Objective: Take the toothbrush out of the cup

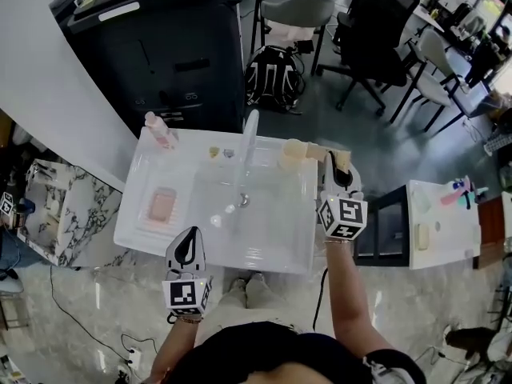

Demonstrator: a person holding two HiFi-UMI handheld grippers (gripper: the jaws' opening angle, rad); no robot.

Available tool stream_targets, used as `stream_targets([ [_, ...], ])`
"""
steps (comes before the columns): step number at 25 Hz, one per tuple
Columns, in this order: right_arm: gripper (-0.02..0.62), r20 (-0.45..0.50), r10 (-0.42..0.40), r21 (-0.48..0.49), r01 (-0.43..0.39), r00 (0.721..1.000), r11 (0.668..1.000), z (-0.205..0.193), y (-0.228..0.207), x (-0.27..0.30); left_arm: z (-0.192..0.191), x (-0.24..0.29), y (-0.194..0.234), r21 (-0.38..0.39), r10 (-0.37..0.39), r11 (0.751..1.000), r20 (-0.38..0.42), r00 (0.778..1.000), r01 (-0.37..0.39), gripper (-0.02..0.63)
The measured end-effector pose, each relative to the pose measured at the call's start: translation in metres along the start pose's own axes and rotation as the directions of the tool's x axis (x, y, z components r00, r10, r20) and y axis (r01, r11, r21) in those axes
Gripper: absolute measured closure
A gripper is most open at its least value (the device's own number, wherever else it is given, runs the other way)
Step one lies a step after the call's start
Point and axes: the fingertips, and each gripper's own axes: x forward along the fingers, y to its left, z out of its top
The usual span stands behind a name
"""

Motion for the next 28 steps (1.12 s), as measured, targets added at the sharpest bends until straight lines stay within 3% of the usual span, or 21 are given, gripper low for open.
stream_targets([
  [6, 0.56, 0.104, -0.016, -0.022, 0.018, 0.994, 1.0, 0.041, 0.005, -0.053, 0.003, -0.004, -0.009, 0.012, -0.027, 1.0, 0.013, 1.0, 0.027, 0.603],
  [16, 0.56, 0.208, -0.016, -0.043, 0.026, 0.978, 0.999, 0.074, 0.026, -0.136, 0.004, -0.02, -0.015, 0.028, -0.053, 0.998, 0.017, 0.998, 0.053, 0.603],
  [28, 0.561, 0.179, 0.023, -0.083, -0.008, 0.984, 0.997, 0.055, 0.061, -0.198, 0.015, -0.031, -0.013, 0.04, -0.058, 0.998, 0.042, 0.997, 0.056, 0.603],
])
